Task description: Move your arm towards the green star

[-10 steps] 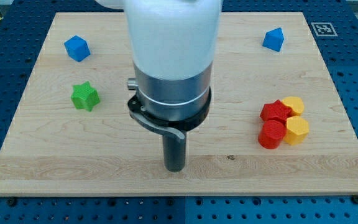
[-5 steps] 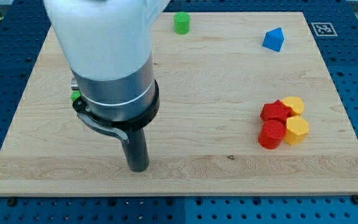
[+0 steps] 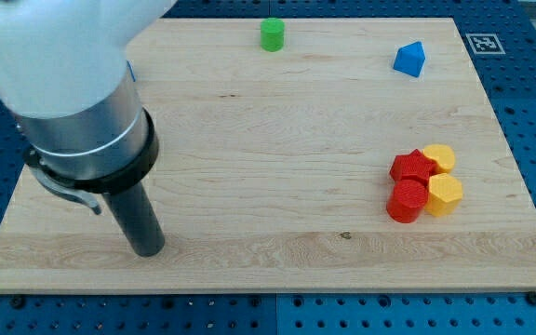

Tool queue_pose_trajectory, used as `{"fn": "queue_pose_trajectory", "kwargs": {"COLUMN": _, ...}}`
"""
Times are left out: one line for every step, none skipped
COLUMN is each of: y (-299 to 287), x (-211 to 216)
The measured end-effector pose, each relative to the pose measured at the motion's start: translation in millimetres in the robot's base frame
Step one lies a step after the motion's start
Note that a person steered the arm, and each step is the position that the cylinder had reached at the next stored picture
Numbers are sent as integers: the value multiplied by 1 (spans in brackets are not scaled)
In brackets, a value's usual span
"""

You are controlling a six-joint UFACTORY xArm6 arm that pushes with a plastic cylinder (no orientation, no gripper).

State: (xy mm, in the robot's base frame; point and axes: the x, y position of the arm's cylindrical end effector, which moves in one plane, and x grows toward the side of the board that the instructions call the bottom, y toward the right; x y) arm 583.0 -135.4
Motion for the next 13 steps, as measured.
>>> {"fn": "queue_pose_trajectory", "kwargs": {"y": -12, "x": -6}}
{"fn": "queue_pose_trajectory", "kwargs": {"y": -25, "x": -13}}
{"fn": "queue_pose_trajectory", "kwargs": {"y": -35, "x": -15}}
{"fn": "queue_pose_trajectory", "kwargs": {"y": -38, "x": -15}}
{"fn": "queue_pose_trajectory", "kwargs": {"y": -47, "x": -34}}
{"fn": "queue_pose_trajectory", "kwargs": {"y": -53, "x": -44}}
{"fn": "queue_pose_trajectory", "kwargs": {"y": -54, "x": -48}}
{"fn": "queue_pose_trajectory", "kwargs": {"y": -55, "x": -48}}
{"fn": "queue_pose_trajectory", "kwargs": {"y": -55, "x": -47}}
{"fn": "queue_pose_trajectory", "kwargs": {"y": -55, "x": -45}}
{"fn": "queue_pose_trajectory", "kwargs": {"y": -55, "x": -45}}
{"fn": "queue_pose_trajectory", "kwargs": {"y": -55, "x": -48}}
{"fn": "queue_pose_trajectory", "kwargs": {"y": -55, "x": -52}}
